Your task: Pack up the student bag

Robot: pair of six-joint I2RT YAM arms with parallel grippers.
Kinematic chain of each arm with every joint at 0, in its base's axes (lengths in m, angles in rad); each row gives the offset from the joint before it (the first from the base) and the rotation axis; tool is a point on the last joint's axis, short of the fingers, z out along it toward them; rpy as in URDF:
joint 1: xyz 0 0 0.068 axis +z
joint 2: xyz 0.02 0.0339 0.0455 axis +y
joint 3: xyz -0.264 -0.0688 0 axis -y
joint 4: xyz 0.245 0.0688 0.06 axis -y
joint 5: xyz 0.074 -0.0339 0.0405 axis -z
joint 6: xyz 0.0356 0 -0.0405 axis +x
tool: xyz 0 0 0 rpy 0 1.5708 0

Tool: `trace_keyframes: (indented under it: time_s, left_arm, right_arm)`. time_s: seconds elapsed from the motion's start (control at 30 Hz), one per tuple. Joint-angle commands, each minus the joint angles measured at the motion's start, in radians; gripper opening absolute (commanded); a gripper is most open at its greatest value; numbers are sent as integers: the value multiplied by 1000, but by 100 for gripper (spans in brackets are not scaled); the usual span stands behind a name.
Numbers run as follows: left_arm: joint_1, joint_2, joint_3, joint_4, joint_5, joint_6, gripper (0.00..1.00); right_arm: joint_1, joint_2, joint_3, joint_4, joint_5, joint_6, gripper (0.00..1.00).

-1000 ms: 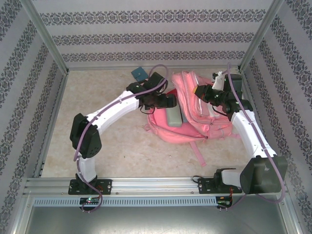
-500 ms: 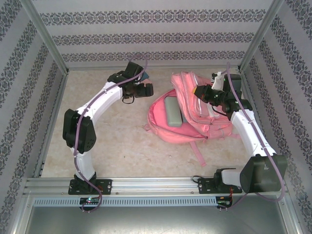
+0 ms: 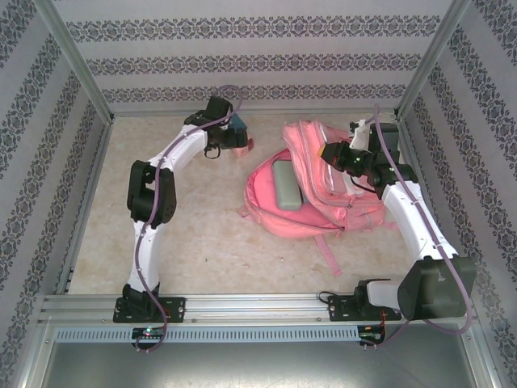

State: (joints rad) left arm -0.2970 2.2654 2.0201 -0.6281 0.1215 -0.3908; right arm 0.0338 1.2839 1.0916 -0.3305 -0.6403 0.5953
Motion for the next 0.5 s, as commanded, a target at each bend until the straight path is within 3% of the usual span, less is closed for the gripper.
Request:
trace_keyframes:
  time_s: [0.0, 0.23, 0.47]
  left_arm:
    - [21, 78, 101, 77, 35, 21, 94]
    - [44, 295, 373, -60, -15, 52, 94]
    - [57, 322, 351, -89, 33, 50, 91]
  right_arm:
    - [2, -9, 51, -32, 36, -22, 0]
    - [8, -22, 76, -65, 54, -29, 1]
    - [8, -44, 62, -74, 65, -31, 1]
